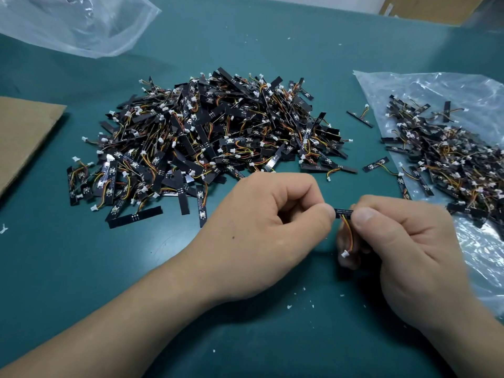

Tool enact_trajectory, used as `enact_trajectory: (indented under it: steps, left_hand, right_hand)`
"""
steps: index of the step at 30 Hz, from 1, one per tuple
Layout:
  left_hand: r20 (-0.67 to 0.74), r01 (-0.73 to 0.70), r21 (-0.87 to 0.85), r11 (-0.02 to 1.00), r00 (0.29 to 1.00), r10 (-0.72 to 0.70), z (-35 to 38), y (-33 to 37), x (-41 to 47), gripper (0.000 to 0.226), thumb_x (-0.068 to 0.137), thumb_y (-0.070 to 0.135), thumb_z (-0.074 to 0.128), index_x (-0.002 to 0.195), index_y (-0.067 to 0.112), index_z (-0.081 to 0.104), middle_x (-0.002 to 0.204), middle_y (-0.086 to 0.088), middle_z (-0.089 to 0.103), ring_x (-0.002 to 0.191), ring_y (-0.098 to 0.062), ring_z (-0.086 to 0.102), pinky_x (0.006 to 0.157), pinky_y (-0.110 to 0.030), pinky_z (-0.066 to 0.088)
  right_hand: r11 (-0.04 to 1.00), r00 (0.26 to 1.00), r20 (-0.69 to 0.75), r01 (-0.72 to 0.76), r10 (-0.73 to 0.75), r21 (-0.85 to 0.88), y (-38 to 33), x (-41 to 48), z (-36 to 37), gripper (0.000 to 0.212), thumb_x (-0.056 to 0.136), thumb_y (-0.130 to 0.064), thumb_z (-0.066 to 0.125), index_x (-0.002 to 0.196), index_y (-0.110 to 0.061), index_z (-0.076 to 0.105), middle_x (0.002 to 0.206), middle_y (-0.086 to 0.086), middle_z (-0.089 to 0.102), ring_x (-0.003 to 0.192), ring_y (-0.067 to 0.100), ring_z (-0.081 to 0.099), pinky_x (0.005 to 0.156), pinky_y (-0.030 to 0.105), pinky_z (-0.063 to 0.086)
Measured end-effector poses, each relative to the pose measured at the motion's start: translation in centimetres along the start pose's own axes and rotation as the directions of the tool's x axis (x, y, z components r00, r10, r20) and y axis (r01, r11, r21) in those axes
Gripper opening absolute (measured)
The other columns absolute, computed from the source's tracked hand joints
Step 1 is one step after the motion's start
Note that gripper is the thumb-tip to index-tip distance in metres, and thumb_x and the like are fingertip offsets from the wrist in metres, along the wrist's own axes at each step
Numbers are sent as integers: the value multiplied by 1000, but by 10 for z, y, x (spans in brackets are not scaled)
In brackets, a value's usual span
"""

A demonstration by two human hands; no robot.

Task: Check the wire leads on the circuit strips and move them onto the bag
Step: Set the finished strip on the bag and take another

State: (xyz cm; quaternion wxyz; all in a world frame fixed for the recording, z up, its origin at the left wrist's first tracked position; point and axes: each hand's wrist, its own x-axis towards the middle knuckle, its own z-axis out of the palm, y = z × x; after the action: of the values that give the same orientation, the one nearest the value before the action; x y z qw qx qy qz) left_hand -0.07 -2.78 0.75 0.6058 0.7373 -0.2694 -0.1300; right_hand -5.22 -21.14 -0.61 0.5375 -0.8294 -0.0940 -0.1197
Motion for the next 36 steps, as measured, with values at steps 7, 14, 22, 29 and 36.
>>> enact_trajectory:
  steps: [7,14,22,29,36]
  left_hand:
    - [-12,-4,16,1000,1000,4,1,0,0,24,88,21,60,67,10,58,49,9,40,47,-7,33,48,-17,30]
    - [-6,-22,-19,1000,1000,22,-1,1,-1,23,89,20,59,68,9,58,49,3,40,47,-11,36,46,-21,30]
    - [-30,-31,-24,999,999,30,-1,1,1,25,89,19,56,67,8,58,53,-10,47,49,-24,42,45,-29,34]
    - [-35,22,6,1000,999,-22,0,2,1,28,87,22,54,61,13,49,50,10,36,48,-8,31,47,-22,30]
    - [5,14,-10,1000,1000,-14,-1,0,0,25,88,22,54,65,10,53,51,0,44,49,-18,39,46,-28,36]
  right_hand:
    - [1000,1000,16,-4,5,-6,0,-1,0,40,95,-28,46,61,-15,60,56,-4,62,51,14,58,53,20,42]
    - [1000,1000,25,13,-13,-6,-1,-1,1,40,96,-27,44,61,-16,59,57,-2,62,52,15,59,54,20,43]
    - [999,997,73,7,-9,31,-1,0,1,41,99,-28,43,65,-16,62,61,-1,64,54,15,59,56,19,44]
    - [999,991,129,15,-22,49,-3,1,1,39,99,-28,42,68,-19,64,62,-4,65,55,16,61,56,20,45]
    - [1000,996,89,8,-9,19,-3,1,1,35,95,-26,44,66,-21,64,60,-4,66,53,18,62,53,23,46]
